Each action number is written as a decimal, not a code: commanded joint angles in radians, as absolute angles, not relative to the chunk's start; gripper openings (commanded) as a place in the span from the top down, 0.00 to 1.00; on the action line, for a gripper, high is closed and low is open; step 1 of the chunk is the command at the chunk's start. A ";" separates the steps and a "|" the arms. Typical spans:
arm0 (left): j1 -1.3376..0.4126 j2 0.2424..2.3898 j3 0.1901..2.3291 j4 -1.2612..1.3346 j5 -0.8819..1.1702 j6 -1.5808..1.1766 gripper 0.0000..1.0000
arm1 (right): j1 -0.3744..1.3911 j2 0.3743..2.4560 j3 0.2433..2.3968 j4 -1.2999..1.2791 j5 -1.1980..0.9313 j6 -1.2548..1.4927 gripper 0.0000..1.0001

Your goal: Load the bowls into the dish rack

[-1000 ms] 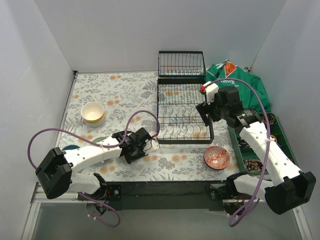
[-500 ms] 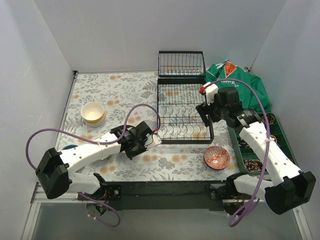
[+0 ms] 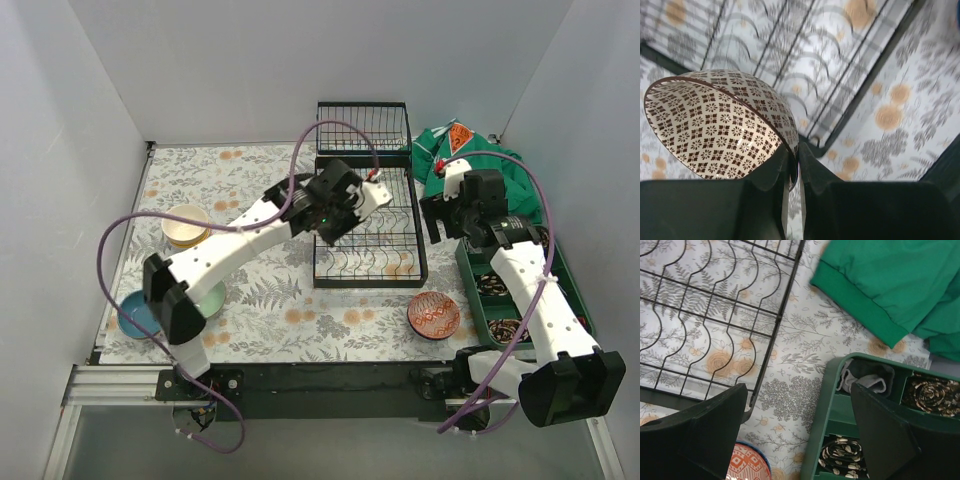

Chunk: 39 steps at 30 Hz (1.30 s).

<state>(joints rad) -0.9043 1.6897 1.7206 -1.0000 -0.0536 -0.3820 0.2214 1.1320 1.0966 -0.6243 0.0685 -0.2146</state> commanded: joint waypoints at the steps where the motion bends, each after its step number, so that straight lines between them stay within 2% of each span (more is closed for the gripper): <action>1: -0.900 1.853 2.060 -0.972 0.052 -0.448 1.00 | 0.166 1.100 1.111 -0.624 0.064 -0.183 0.08; 5: -0.900 1.966 2.201 -0.933 0.156 -0.537 1.00 | 0.144 1.088 1.104 -0.634 0.074 -0.195 0.07; 12: -0.876 2.074 2.275 -0.813 0.405 -0.679 1.00 | 0.120 1.086 1.100 -0.653 0.106 -0.196 0.07; 15: -0.812 2.048 2.096 -0.547 0.561 -0.892 1.00 | 0.103 1.106 1.112 -0.660 0.118 -0.195 0.08; 19: -0.689 1.974 1.725 0.099 0.707 -1.459 1.00 | 0.094 1.140 1.141 -0.680 0.123 -0.206 0.08; 28: -0.678 2.128 1.710 0.435 0.818 -1.678 1.00 | 0.087 1.177 1.117 -0.683 0.123 -0.210 0.08; 39: -0.678 2.244 1.701 0.710 0.824 -1.865 1.00 | 0.075 1.222 1.106 -0.713 0.130 -0.232 0.09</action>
<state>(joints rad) -0.6895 2.2131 1.6646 0.5064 0.7975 -1.7760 0.0814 1.1973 1.0954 -0.7059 0.1181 -0.2150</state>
